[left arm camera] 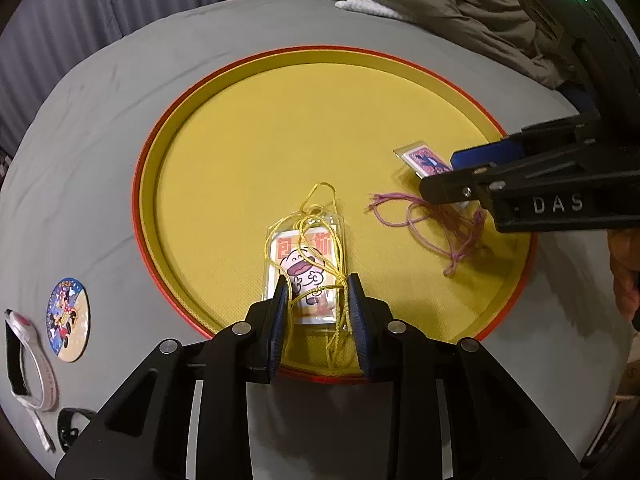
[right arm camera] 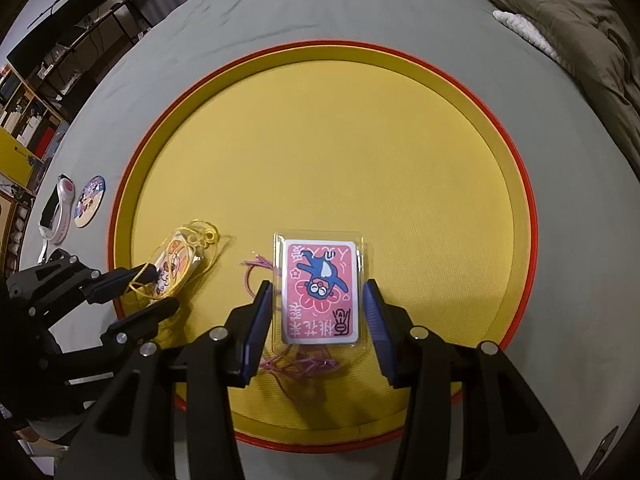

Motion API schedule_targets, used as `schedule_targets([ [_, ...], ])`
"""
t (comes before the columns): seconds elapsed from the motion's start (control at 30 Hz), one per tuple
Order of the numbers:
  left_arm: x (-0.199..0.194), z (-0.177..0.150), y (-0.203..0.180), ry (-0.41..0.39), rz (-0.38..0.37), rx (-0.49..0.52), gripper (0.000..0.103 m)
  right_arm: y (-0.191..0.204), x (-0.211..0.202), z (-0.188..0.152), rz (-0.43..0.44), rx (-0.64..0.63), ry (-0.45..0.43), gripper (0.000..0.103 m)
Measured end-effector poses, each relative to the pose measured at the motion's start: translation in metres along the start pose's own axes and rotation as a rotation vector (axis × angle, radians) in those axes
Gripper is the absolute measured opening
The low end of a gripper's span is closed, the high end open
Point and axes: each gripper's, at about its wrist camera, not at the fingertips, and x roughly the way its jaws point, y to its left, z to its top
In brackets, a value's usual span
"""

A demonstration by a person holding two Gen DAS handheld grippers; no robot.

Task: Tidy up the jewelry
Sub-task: 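Grasp the yellow-cord card charm with the left tool while the right tool grasps the pink card charm, then lift both card charms out of the tray and carry them onto the bedspread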

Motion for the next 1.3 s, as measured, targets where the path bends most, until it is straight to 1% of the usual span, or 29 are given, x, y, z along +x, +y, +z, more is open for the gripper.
schedule_targets([
  [0.07, -0.004, -0.002, 0.003, -0.009, -0.008, -0.005, 0.019, 0.003, 0.001, -0.001, 0.0, 0.0, -0.003, 0.043],
  [0.3, -0.013, -0.003, 0.004, -0.015, -0.029, 0.002, 0.012, 0.005, -0.001, -0.001, 0.007, 0.003, -0.003, 0.043],
  [0.47, -0.023, -0.005, 0.009, -0.029, -0.025, -0.002, 0.006, 0.005, -0.003, 0.002, 0.011, -0.004, -0.009, 0.043],
  [0.8, -0.051, -0.003, 0.019, -0.078, -0.016, -0.022, 0.005, 0.009, -0.019, 0.007, 0.009, -0.014, -0.043, 0.043],
  [0.93, -0.069, -0.003, 0.024, -0.111, -0.009, -0.038, 0.005, 0.013, -0.029, 0.009, 0.008, -0.02, -0.062, 0.043],
  [1.07, -0.096, 0.002, 0.03, -0.16, 0.0, -0.061, 0.005, 0.02, -0.044, 0.013, 0.01, -0.024, -0.09, 0.043],
  [1.3, -0.153, -0.002, 0.05, -0.246, 0.03, -0.102, 0.005, 0.042, -0.079, 0.02, 0.018, -0.043, -0.155, 0.043],
])
